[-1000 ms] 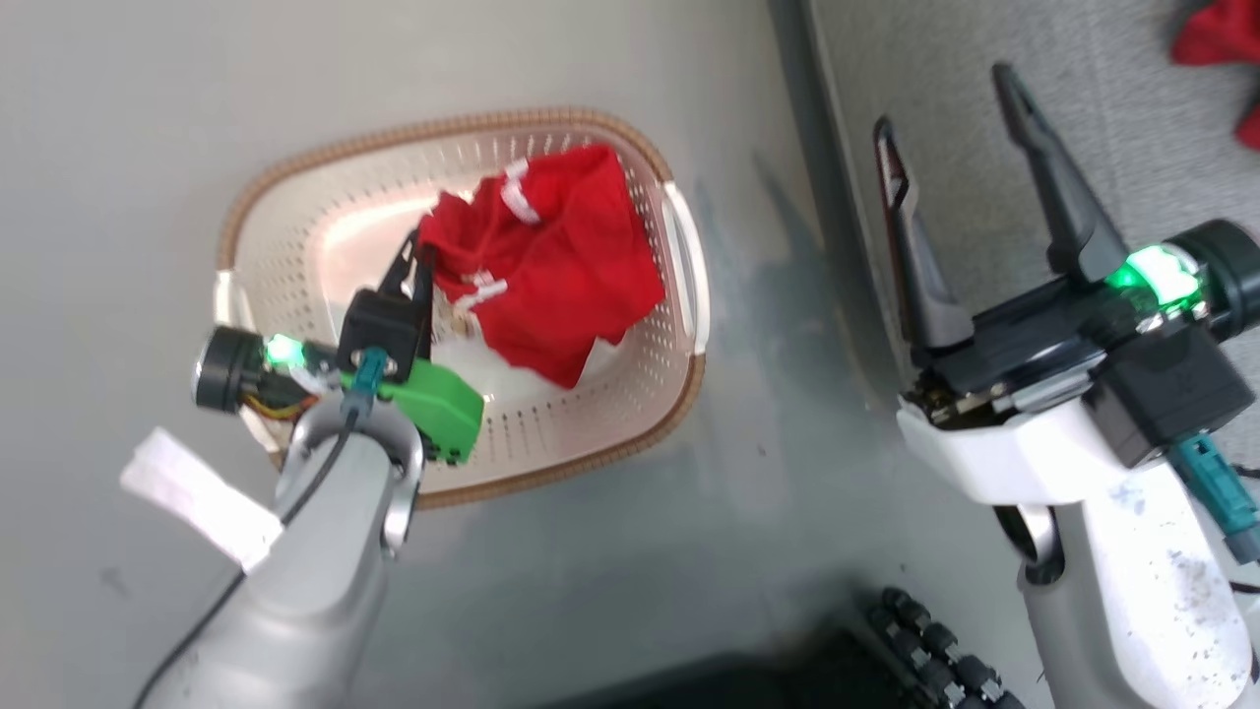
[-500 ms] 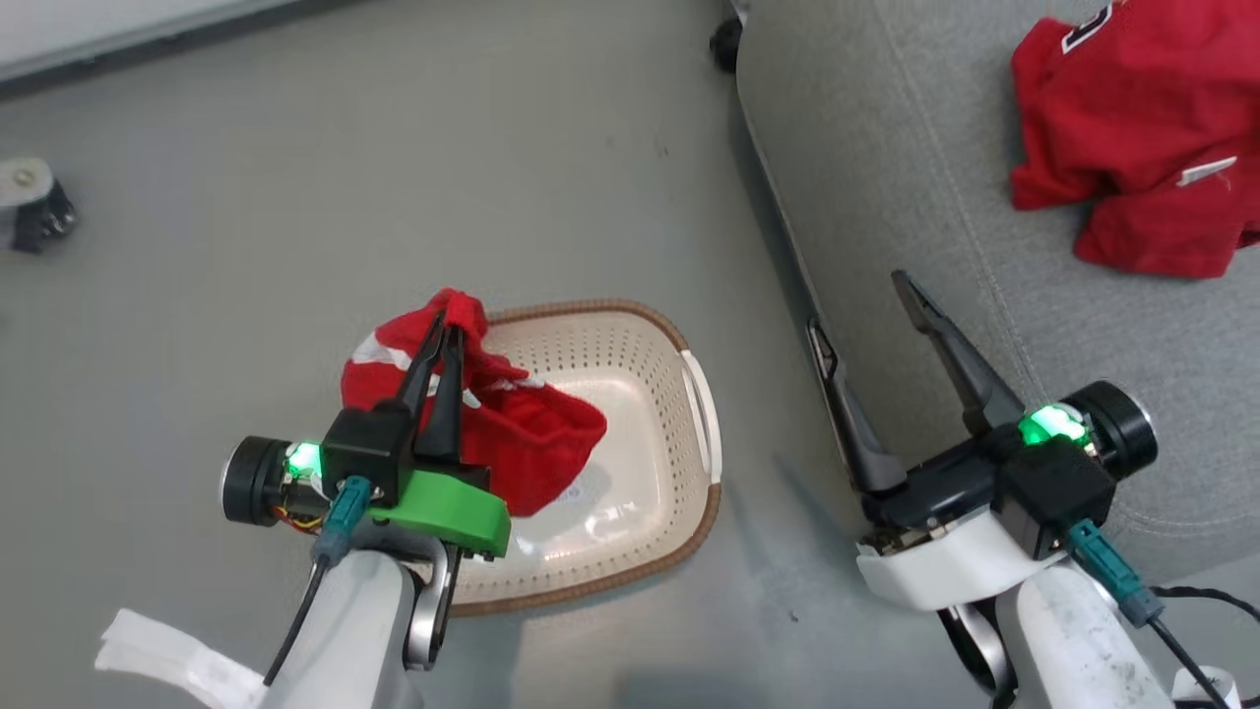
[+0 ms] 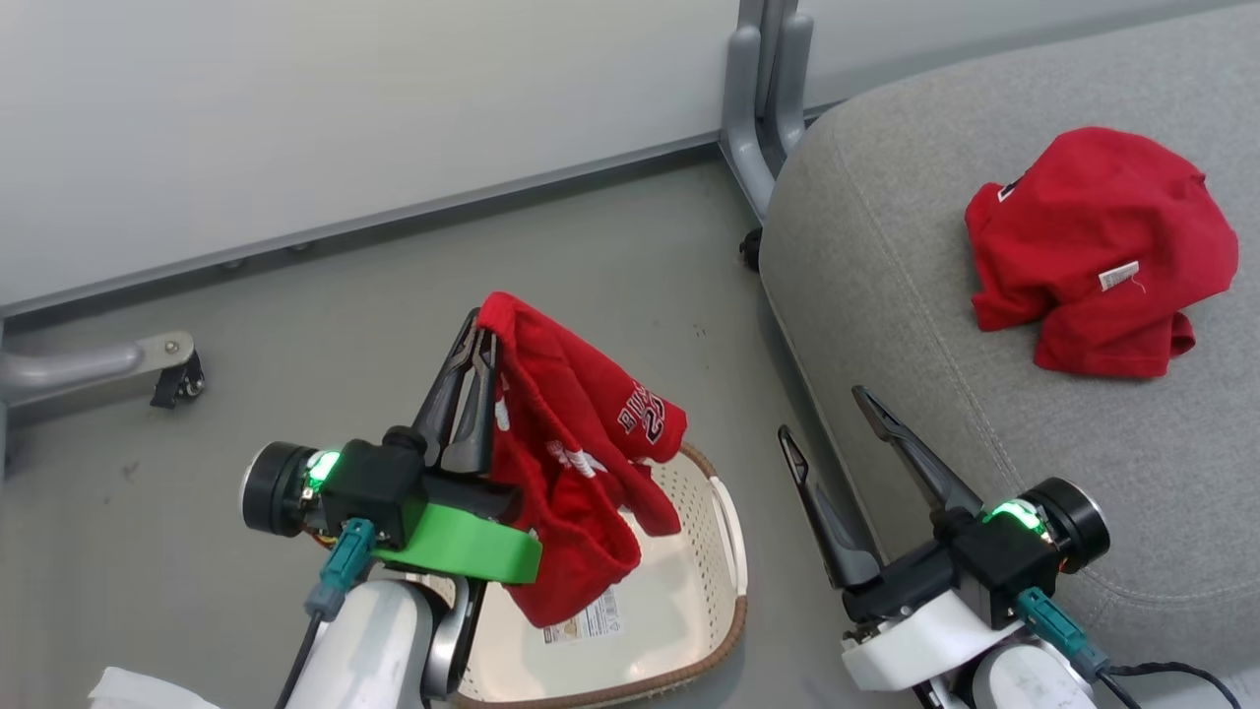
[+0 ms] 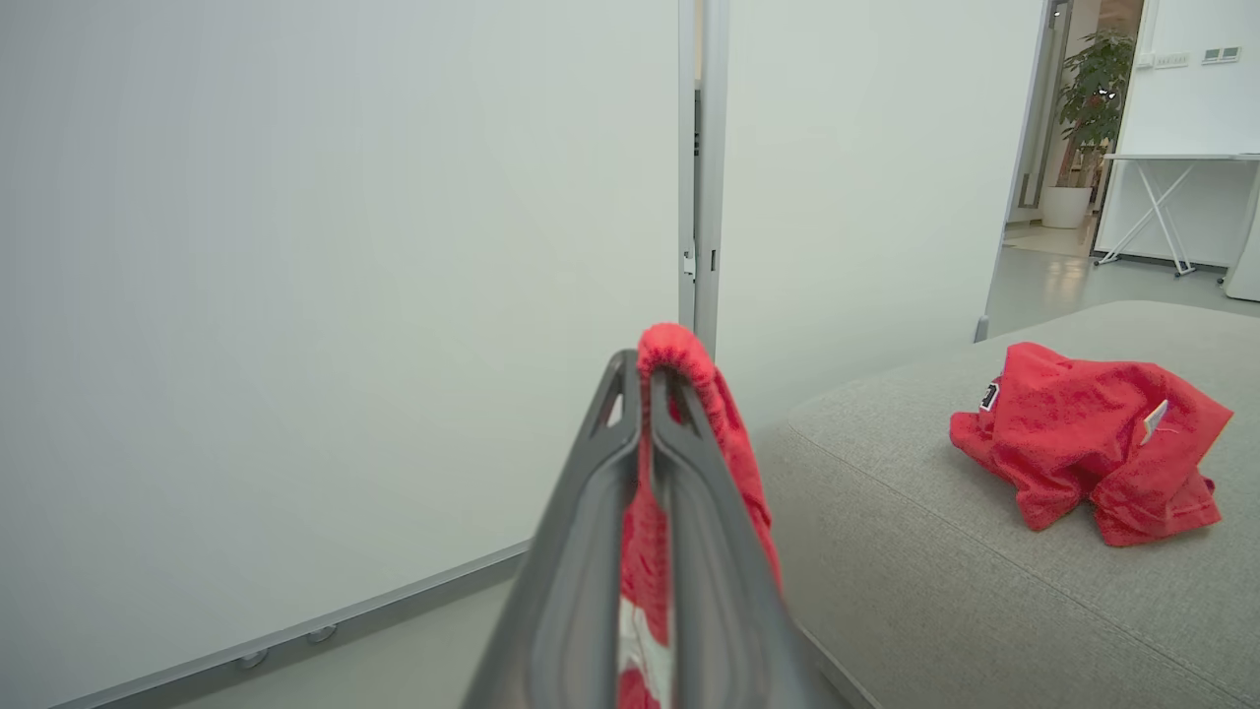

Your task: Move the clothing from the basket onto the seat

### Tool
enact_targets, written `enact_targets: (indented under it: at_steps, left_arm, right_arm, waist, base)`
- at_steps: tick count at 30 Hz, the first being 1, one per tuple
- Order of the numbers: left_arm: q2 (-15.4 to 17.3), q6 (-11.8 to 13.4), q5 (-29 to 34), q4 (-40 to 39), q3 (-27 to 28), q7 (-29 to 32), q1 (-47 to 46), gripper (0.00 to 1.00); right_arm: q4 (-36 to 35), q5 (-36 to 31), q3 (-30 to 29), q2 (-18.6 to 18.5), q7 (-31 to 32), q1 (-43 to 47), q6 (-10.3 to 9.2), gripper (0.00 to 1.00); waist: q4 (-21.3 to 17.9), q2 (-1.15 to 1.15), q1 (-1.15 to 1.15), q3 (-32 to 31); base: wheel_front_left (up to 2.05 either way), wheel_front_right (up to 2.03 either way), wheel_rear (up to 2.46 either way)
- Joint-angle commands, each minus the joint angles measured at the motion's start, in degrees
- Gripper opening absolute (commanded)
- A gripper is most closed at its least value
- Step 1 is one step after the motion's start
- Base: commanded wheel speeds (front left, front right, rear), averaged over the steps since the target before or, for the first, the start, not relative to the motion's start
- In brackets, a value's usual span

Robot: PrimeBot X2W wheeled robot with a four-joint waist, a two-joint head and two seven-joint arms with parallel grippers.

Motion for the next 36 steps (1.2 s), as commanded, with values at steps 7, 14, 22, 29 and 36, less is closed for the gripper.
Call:
enact_targets:
  at_steps: [7, 14, 22, 29, 36]
  left_arm:
    - [-0.1, -0.7, -1.9, -3.7, -4.2, 0.0, -0.1, 0.00]
    - [-0.1, -0.3, -5.2, -6.1, -11.2, 0.0, -2.5, 0.00]
    - [-0.1, 0.1, -8.4, -8.0, -19.2, 0.0, -5.8, 0.00]
    - [-0.1, 0.2, -11.6, -9.6, -23.2, 0.0, -7.7, 0.00]
    - [-0.1, 0.8, -11.7, -8.8, -23.8, 0.0, -8.6, 0.00]
  right_arm:
    - [1.6, 0.7, 2.4, -0.5, -0.1, 1.2, -0.06, 1.00]
    - [6.0, -0.1, 9.1, -1.9, -0.1, -1.4, -0.06, 1.00]
    - [13.2, -0.1, 11.1, -2.2, -0.1, -4.5, -0.06, 1.00]
    - [16.5, 0.3, 10.5, -1.4, -0.1, -5.9, -0.06, 1.00]
    - [18.4, 1.8, 12.2, -1.2, -0.1, -6.4, -0.06, 0.00]
  waist:
    - [1.1, 0.12, 0.00, -4.8]
    - [1.8, 0.12, 0.00, -4.5]
    - [2.1, 0.12, 0.00, -2.9]
    - [1.5, 0.12, 0.00, -1.9]
    - [1.4, 0.12, 0.00, -1.4]
  base:
    - [0.00, 0.00, 0.00]
    - [0.00, 0.00, 0.00]
    - [0.00, 0.00, 0.00]
    - [0.00, 0.00, 0.00]
    - [0.00, 0.00, 0.00]
